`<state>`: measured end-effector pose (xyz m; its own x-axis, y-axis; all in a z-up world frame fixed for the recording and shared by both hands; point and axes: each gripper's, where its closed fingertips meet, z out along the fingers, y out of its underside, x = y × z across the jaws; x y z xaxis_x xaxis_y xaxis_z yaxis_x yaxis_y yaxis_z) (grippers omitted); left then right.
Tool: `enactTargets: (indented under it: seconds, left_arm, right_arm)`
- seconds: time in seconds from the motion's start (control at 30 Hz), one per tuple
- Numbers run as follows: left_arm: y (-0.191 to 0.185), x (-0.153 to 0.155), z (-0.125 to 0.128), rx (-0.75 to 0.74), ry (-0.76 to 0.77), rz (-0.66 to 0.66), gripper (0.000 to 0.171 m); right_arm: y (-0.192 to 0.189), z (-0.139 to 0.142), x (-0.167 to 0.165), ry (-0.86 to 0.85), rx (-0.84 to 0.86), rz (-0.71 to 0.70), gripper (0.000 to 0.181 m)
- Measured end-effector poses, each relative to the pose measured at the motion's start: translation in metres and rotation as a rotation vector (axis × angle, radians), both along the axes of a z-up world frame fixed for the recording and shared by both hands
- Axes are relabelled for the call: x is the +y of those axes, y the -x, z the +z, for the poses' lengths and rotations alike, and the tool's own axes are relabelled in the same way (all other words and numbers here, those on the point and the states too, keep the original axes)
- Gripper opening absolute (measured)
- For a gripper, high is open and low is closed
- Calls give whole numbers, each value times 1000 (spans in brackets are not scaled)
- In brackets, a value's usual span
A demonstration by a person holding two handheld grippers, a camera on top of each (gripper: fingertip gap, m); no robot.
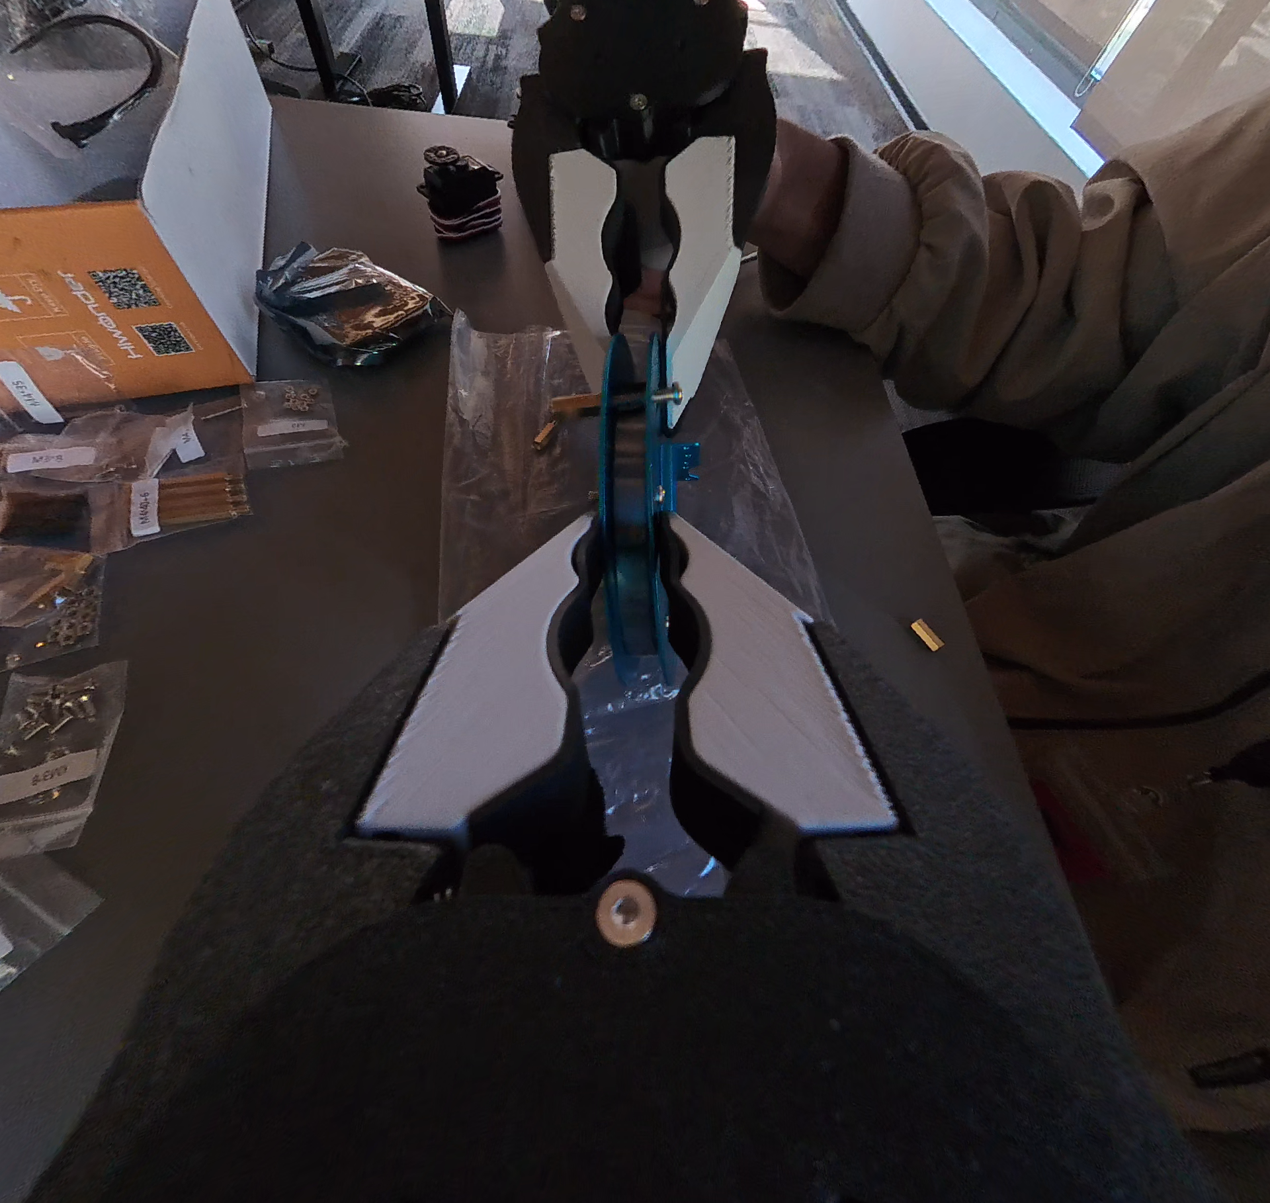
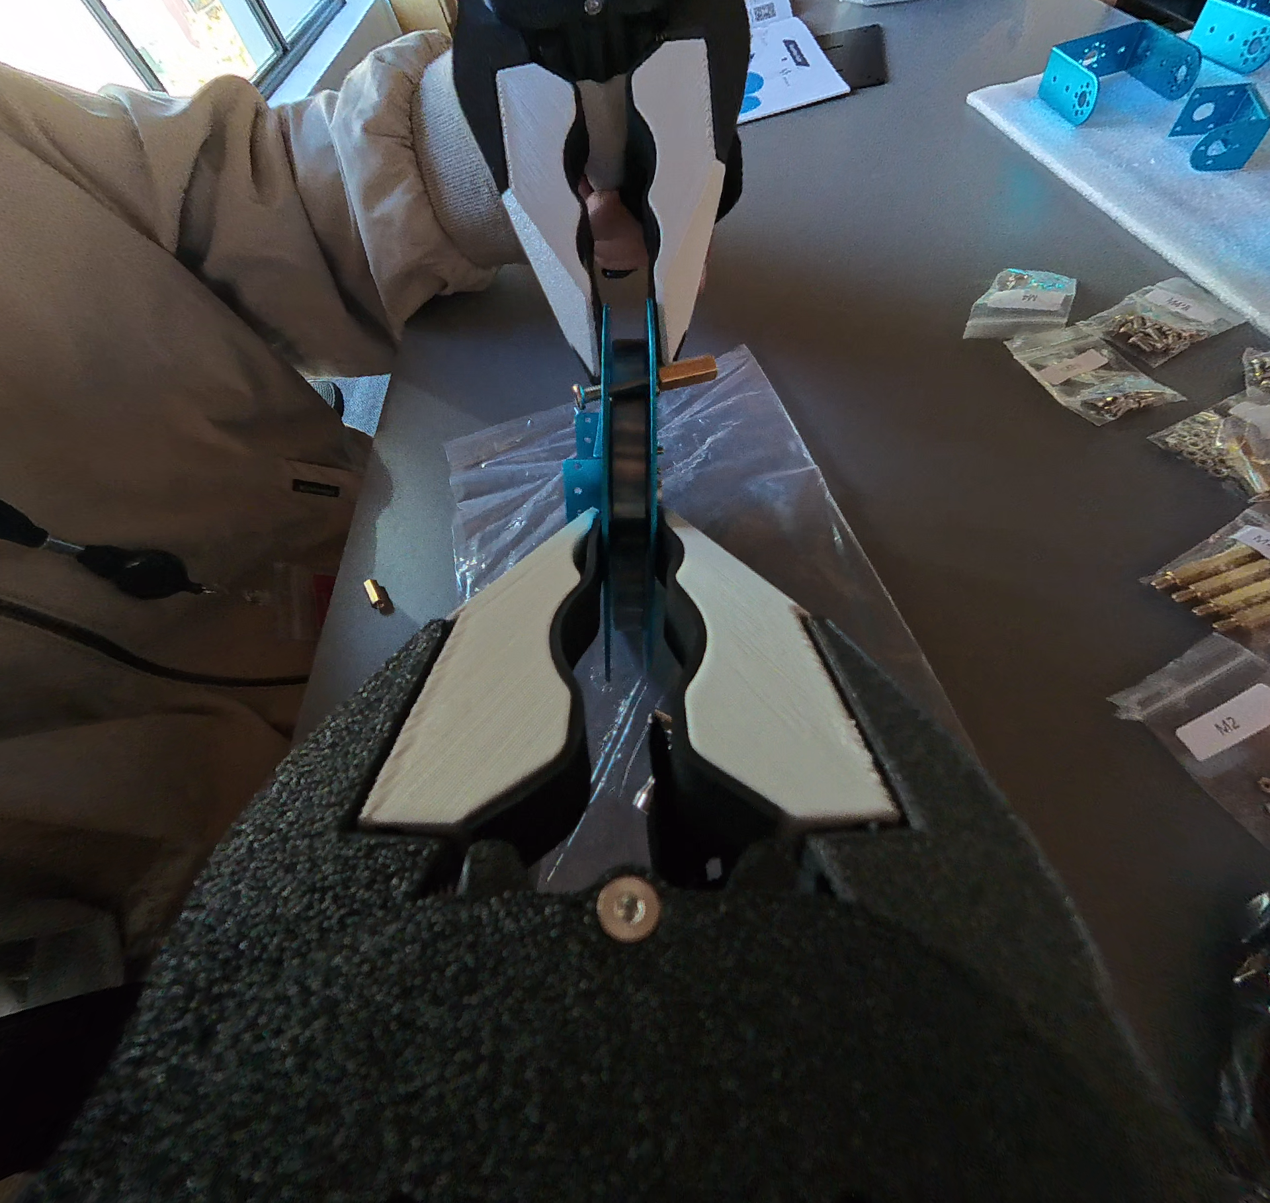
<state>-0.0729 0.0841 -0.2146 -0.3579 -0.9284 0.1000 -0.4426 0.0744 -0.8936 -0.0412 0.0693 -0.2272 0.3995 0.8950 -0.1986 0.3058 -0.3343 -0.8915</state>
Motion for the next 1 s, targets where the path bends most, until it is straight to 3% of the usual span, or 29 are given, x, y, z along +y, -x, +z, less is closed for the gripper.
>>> enactTargets:
  seconds: [0.47, 0.63, 0.77, 1.0]
  left_arm:
    - [17, 1, -8, -51, -16, -27, 14]
    - [9, 2, 5, -75, -20, 4, 14]
    - [7, -1, 6, -83, -22, -2, 13]
    - [10, 4, 5, -109, 38, 0, 13]
  right_arm:
    - [6, -1, -2, -16, -20, -6, 13]
    - [9, 8, 2, -49, -16, -23, 22]
    - [9, 25, 4, -70, 49, -35, 16]
    - [0, 16, 2, -26, 30, -42, 13]
